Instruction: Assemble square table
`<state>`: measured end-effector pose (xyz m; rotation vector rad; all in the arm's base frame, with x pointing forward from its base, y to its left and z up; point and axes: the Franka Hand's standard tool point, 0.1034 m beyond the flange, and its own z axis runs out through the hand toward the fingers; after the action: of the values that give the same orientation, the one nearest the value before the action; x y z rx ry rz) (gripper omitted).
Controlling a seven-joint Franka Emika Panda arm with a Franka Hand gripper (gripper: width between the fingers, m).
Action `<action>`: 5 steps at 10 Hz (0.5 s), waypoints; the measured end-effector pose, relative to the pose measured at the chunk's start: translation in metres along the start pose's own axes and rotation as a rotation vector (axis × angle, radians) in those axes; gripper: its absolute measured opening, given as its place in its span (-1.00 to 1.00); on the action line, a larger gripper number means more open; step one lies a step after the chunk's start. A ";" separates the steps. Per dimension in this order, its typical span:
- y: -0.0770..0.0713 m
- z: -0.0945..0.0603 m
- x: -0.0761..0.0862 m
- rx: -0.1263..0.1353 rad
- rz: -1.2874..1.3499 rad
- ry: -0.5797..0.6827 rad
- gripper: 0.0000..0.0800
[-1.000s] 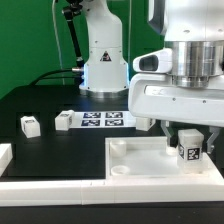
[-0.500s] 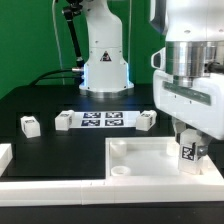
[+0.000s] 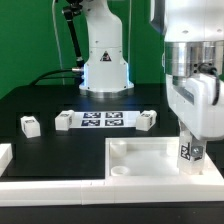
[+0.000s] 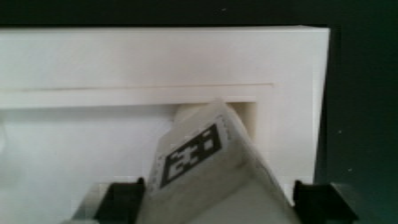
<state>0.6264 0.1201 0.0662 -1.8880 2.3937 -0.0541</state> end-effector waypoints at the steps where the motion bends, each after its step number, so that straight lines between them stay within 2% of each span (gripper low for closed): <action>1: 0.000 0.000 -0.002 0.011 0.189 -0.023 0.00; 3: -0.001 0.001 -0.003 0.055 0.293 -0.066 0.00; 5: 0.000 0.001 -0.003 0.074 0.331 -0.075 0.00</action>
Offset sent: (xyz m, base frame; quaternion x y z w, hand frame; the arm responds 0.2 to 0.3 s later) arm 0.0137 0.0019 0.0001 0.0853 -0.0451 0.3398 0.9356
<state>0.6273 0.1229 0.0652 -1.4157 2.5761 -0.0461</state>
